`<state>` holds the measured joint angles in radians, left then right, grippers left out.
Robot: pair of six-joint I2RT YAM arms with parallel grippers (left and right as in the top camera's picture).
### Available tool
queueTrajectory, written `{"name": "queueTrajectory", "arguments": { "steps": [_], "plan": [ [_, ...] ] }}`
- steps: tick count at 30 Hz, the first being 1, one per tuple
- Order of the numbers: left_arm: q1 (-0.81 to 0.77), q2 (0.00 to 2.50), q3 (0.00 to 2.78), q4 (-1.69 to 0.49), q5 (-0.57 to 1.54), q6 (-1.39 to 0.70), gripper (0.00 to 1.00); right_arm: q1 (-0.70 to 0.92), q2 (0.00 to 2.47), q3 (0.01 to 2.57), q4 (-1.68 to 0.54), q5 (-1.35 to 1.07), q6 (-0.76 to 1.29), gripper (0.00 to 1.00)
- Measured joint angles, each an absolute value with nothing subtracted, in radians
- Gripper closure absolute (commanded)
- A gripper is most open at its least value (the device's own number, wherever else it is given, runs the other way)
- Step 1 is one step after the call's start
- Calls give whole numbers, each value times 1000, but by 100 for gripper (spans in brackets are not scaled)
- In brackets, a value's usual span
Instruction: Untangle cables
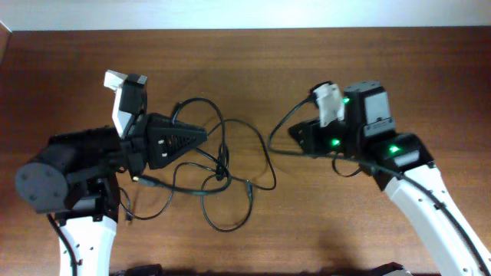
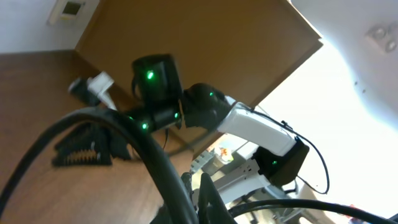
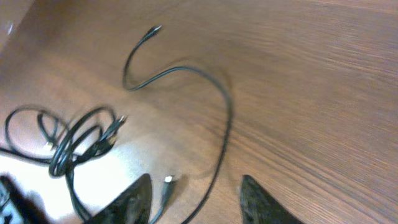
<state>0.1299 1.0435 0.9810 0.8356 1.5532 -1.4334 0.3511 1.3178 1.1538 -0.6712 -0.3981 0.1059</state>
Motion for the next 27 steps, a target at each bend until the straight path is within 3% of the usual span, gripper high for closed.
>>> {"name": "queueTrajectory", "arguments": {
  "steps": [2, 7, 12, 14, 15, 16, 19, 22, 23, 24, 25, 27],
  "plan": [
    [130, 1048, 1021, 837, 1552, -1433, 100, 425, 1318, 1154, -669, -403, 105, 44],
    [130, 1072, 1028, 838, 1520, -1433, 100, 618, 1318, 1154, -662, -411, 109, 43],
    [130, 1072, 1033, 837, 1433, -1452, 100, 654, 1318, 1154, -662, -410, 109, 41],
    [130, 1072, 1046, 838, 1380, -1472, 100, 656, 1332, 1154, -661, -411, 109, 48],
    [130, 1072, 1046, 837, 1359, -1486, 100, 656, 1348, 1154, -659, -420, 109, 57],
    [130, 1072, 1046, 836, 1330, -1501, 100, 656, 1368, 1154, -657, -434, 112, 58],
    [130, 1073, 1046, 818, 1238, -1546, 100, 656, 1486, 1153, -648, -498, 110, 96],
    [130, 1074, 1047, 816, 1210, -1571, 99, 656, 1544, 1153, -617, -529, 110, 96],
    [130, 1074, 1047, 816, 1206, -1572, 97, 656, 1544, 1153, -609, -533, 109, 96],
    [130, 1074, 1047, 816, 1200, -1575, 81, 656, 1544, 1153, -598, -537, 109, 96],
    [130, 1074, 1047, 816, 1200, -1576, 77, 656, 1544, 1153, -591, -540, 109, 96],
    [130, 1074, 1047, 817, 1206, -1579, 56, 656, 1544, 1153, -575, -542, 110, 96]
  ]
}}
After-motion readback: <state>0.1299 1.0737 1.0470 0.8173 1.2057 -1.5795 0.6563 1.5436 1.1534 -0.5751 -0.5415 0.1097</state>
